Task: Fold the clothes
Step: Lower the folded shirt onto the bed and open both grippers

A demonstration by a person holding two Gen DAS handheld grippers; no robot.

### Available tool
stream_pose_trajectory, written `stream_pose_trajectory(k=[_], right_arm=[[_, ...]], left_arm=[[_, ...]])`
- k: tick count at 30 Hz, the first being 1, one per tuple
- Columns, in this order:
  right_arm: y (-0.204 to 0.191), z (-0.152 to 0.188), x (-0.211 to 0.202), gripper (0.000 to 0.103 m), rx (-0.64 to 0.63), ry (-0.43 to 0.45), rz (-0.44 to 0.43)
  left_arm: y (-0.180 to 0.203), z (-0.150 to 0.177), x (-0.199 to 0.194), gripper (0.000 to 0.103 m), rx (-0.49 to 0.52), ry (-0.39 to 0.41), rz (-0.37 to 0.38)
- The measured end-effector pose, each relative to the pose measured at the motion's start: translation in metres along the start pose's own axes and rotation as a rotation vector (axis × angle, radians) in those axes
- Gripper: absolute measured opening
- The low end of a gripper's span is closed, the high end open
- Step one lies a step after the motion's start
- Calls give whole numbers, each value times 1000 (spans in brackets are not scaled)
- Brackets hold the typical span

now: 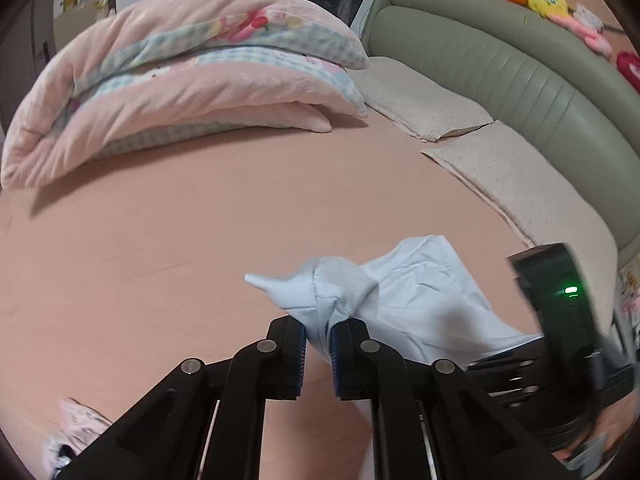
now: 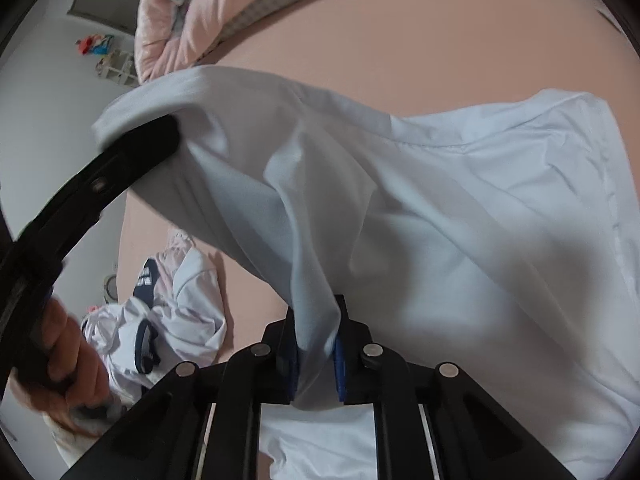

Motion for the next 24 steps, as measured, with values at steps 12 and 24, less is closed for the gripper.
stream_pose_trajectory(k=[12,24], right_arm=[[-17,5,11,11,-55,-64,55],[-10,0,-2,55,38,-41,-1]], left_arm=[[-13,-6,17,15,-82,-72,7],[-56,-11,-7,84,-436,18,77]])
Point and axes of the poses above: each gripper's, at about its wrist camera, not at the fingertips, and x roughly the way its jaws point, y to its right, z to its underside, the point moved 8 cm from there along x, roughly the way its jaws point, and after that the axes turned 2 degrees about z, right-handed, at the moved point
